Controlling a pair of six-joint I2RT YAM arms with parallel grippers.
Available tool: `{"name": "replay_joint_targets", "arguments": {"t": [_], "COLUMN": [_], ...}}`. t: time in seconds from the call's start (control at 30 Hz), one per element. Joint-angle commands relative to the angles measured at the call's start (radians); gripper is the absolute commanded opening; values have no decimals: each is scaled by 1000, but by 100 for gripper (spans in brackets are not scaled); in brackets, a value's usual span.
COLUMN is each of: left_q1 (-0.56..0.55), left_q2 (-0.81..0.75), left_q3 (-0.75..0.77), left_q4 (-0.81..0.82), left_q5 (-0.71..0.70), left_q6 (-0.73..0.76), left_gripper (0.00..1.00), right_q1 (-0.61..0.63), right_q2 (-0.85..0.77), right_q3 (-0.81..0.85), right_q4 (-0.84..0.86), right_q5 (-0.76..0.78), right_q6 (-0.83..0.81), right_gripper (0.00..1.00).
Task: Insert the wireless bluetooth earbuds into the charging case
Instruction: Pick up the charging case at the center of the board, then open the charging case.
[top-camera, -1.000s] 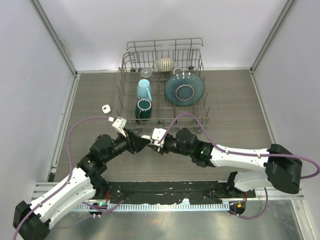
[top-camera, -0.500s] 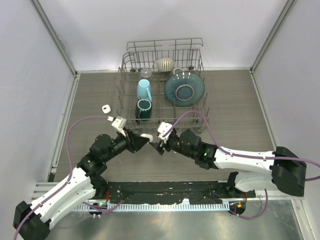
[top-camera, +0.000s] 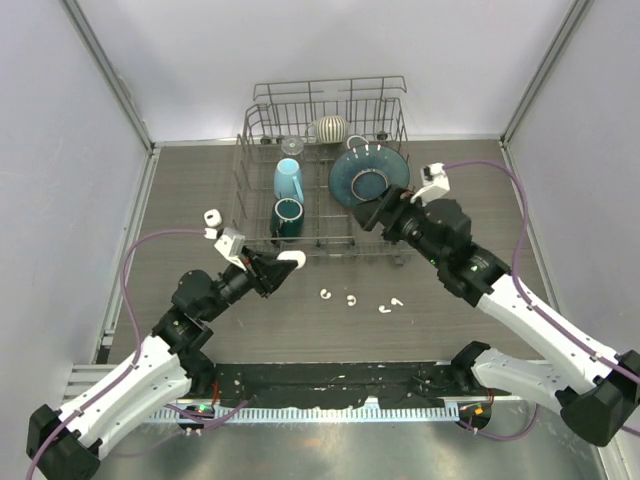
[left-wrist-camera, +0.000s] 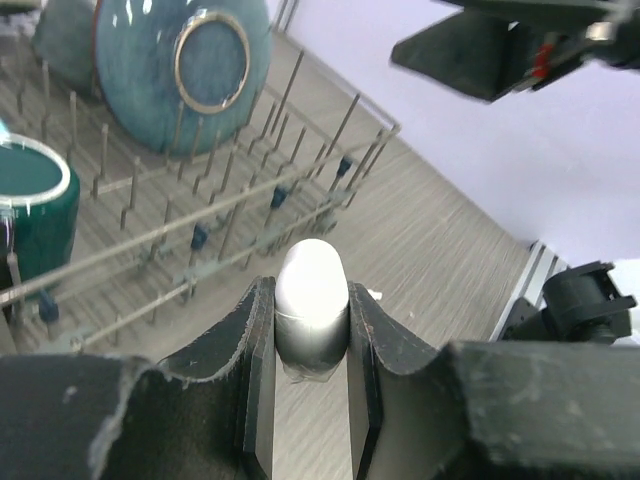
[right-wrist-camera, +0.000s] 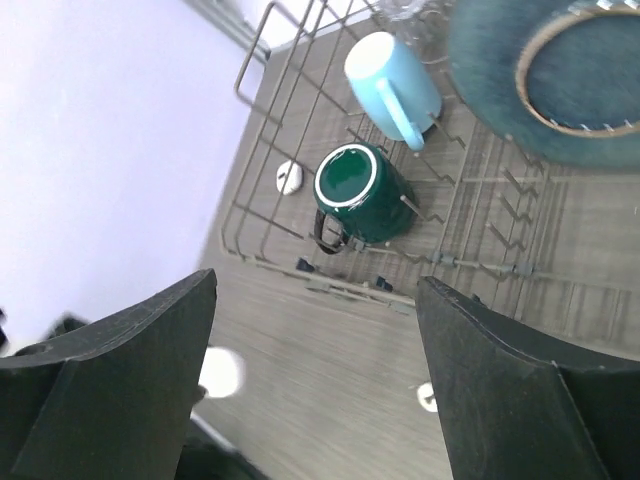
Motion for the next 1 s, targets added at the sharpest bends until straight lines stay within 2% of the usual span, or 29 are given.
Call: {"name": "replay_joint_targets", "arguments": {"t": [0.0,0.13,0.27,0.53,0.67,0.97], "left_q1": [-1,-1,-1,-2,-2,-2], "left_q2": [-16,-16,27,158,159,172], "left_q3": [37,-48,-11,13,9,-5], "left_q4": [198,382,428,565,594,629], "left_q5": [45,111,195,242,228,212], "left_q6": [61,121,141,132,130,135], "left_gripper": [0,0,0,0,0,0], "right_q1": [-133,-133,-132,-130,-115,-21], "right_q2": [-32,-81,-123,-118,-89,55], "right_q3": [33,-45,-108,-217,-211,-197], "right_q4": [-129,-86,-12,158,161,296], "right_q5": [-270,-342,-387,-428,-416,-399], "right_q6": [460,565,703,1018,1064,1165], "right_gripper": [85,86,85,85,85,84]}}
